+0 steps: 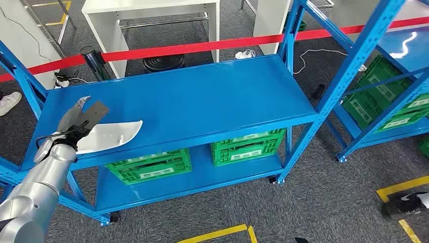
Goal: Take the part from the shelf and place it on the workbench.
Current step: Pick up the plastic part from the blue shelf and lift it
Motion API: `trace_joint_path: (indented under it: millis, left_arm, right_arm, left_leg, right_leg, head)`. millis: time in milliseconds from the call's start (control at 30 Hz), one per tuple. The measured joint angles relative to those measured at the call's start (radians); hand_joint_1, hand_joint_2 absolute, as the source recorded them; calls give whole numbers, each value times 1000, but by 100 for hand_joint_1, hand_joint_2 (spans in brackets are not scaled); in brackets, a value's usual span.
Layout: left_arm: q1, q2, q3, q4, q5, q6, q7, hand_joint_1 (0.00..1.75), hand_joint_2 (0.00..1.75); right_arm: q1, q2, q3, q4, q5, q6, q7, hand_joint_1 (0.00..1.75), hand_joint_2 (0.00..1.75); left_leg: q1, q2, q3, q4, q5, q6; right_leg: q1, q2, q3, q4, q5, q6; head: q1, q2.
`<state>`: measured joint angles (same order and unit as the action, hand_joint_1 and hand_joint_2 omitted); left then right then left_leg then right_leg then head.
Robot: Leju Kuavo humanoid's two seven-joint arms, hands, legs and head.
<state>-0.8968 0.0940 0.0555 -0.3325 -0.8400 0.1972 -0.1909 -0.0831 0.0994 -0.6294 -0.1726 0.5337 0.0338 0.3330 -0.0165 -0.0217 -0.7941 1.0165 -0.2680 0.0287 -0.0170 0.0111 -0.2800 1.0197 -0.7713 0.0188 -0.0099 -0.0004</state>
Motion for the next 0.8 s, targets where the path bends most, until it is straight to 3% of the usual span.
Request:
trace_joint_path:
  millis: [67, 100, 133, 200, 300, 333, 367, 433, 467, 533, 567, 667, 700, 733, 800]
  left_arm:
    - [3, -1, 0, 2, 1, 0, 0, 0, 0]
    - [6, -3, 0, 4, 2, 0, 0, 0, 0]
    - [12, -5, 0, 6, 3, 0, -1, 0, 0]
    - [21, -8, 0, 9, 4, -1, -1, 0, 0]
    - [24, -8, 0, 10, 6, -2, -2, 0, 0]
    - [28, -9, 0, 11, 11, -7, -5, 0, 0]
    - [32, -11, 0, 13, 19, -13, -8, 0, 0]
    - [44, -16, 1, 16, 64, -37, -27, 0, 0]
    - [47, -19, 1, 13, 84, -48, -38, 0, 0]
    - [50, -21, 2, 8, 112, -66, -58, 0, 0]
    - [50, -21, 2, 6, 120, -72, -66, 0, 0]
    - [56, -21, 2, 6, 137, -83, -80, 0, 0]
    - [60, -21, 2, 6, 142, -85, -83, 0, 0]
    - [63, -21, 2, 5, 146, -87, -86, 0, 0]
    - [65, -21, 2, 2, 150, -87, -91, 0, 0]
  right_arm:
    - [0, 0, 0, 0, 0, 0, -17, 0, 0]
    - [2, 0, 0, 0, 0, 0, -33, 0, 0]
    - [5, 0, 0, 0, 0, 0, -50, 0, 0]
    - [10, 0, 0, 0, 0, 0, -67, 0, 0]
    - [11, 0, 0, 0, 0, 0, -69, 0, 0]
    - [13, 0, 0, 0, 0, 0, -68, 0, 0]
    - [15, 0, 0, 0, 0, 0, -68, 0, 0]
    - [24, -2, -2, 1, -3, -1, -73, 0, 0]
    - [26, -1, -3, 1, -4, -1, -73, 0, 0]
    - [26, -3, -6, 1, -5, 0, -65, 0, 0]
    - [25, -3, -8, 1, -4, 0, -61, 0, 0]
    - [28, -4, -15, 1, -4, 1, -59, 0, 0]
    - [28, -4, -16, 1, -4, 1, -59, 0, 0]
    - [28, -4, -17, 1, -3, 1, -59, 0, 0]
    - [29, -4, -18, 1, -2, 2, -59, 0, 0]
  left_leg:
    - [-1, 0, 11, -1, -14, 3]
    - [-1, 0, 23, -1, -27, 6]
    - [-2, -1, 34, -1, -39, 8]
    - [-3, -3, 47, -1, -52, 9]
    - [-3, -4, 51, -1, -56, 9]
    - [-3, -6, 59, -1, -62, 8]
    - [-4, -8, 70, -1, -71, 6]
    - [-6, -15, 93, -1, -90, -6]
    - [-8, -17, 96, -1, -97, -13]
    - [-10, -12, 90, 21, -115, -30]
    - [-8, -6, 75, 60, -134, -38]
    - [13, 10, -11, 238, -195, -62]
    - [19, 13, -27, 263, -193, -68]
    - [24, 15, -23, 249, -172, -73]
    - [31, 18, 35, 130, -106, -82]
  right_leg:
    - [1, -1, -70, 99, -25, 2]
    - [3, -3, -136, 183, -39, 3]
    - [5, -3, -194, 243, -38, 3]
    - [7, -3, -254, 287, -19, 2]
    - [7, -3, -265, 285, -7, 1]
    - [7, -3, -272, 246, 37, -1]
    - [9, -3, -279, 185, 101, -6]
    - [14, -4, -281, 48, 220, -25]
    - [12, -5, -272, 12, 239, -34]
    - [5, -7, -248, -11, 241, -46]
    - [1, -7, -236, -18, 241, -50]
    - [-4, -7, -212, -21, 228, -50]
    - [-6, -7, -204, -21, 222, -47]
    - [-10, -7, -195, -20, 214, -42]
    - [-17, -7, -174, -20, 195, -30]
  head:
    - [0, 0]
    - [0, 0]
    - [0, 0]
    - [1, 0]
    - [1, 0]
    - [1, 0]
    - [1, 0]
    - [0, 0]
    - [1, 0]
    - [-3, 0]
    - [-5, 0]
    - [-9, 0]
    - [-9, 0]
    - [-9, 0]
    - [-9, 0]
